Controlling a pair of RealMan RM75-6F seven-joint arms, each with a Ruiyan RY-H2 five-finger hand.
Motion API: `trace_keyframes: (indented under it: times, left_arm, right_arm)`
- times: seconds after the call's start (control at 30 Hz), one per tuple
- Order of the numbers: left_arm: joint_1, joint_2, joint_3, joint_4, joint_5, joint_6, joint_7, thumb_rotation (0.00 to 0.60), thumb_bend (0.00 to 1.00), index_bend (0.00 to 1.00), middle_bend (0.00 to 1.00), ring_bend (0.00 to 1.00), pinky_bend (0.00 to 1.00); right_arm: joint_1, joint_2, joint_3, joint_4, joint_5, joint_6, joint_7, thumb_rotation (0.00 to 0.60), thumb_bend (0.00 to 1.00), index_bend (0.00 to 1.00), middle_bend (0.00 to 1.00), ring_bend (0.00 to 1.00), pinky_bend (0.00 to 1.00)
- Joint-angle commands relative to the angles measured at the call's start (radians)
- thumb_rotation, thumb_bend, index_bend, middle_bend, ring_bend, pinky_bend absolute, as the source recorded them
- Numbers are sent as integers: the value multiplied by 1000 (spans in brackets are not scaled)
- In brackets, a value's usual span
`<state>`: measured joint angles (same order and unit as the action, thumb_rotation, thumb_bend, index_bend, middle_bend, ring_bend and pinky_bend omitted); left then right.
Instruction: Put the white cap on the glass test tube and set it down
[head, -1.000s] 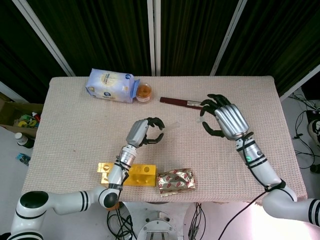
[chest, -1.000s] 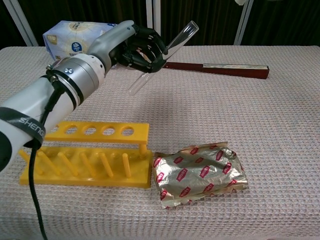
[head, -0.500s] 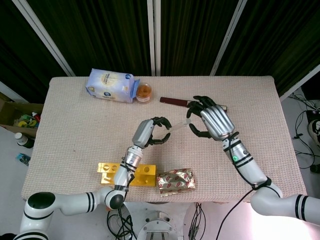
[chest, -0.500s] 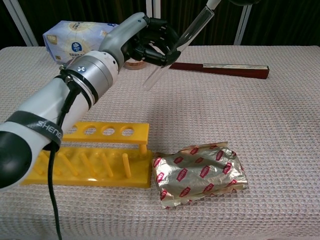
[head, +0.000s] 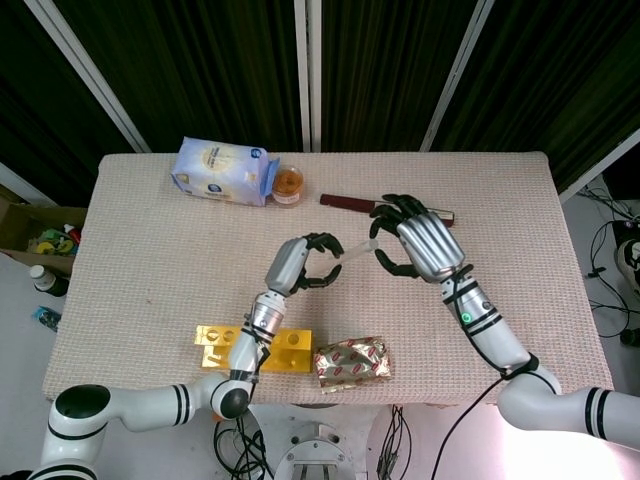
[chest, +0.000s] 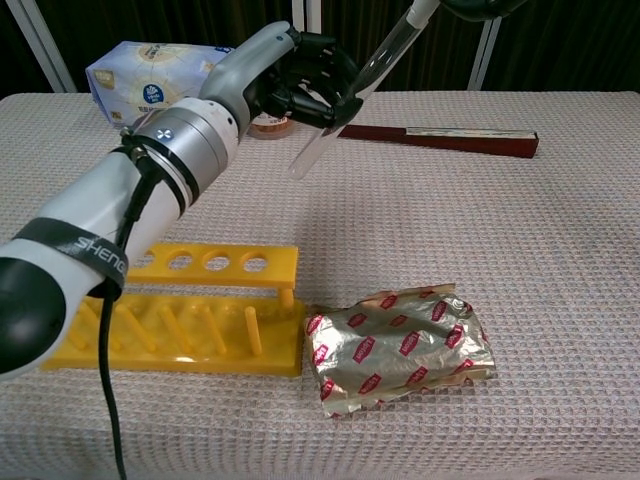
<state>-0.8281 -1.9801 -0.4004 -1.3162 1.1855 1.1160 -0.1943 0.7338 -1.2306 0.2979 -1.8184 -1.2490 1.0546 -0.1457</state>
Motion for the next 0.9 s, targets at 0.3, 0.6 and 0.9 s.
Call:
trace_keyframes:
  times: [0.3, 0.6, 0.9]
  left_arm:
    - [7, 6, -17, -17, -4, -11, -47, 600, 490, 614, 523, 394, 394]
    - [13, 12, -15, -14, 6, -2, -49, 600, 490, 614, 523, 393, 394]
    - [11, 10, -8, 2, 32, 17, -36, 600, 490, 619, 523, 389, 392]
  right_arm:
    - [8, -33, -10, 27, -6, 3, 22, 600, 503, 629, 307, 123, 200]
    - [18, -40, -10, 31, 5, -5, 17, 600, 503, 627, 306, 123, 201]
    - [25, -40, -11, 31, 23, -16, 15, 600, 503, 619, 302, 123, 201]
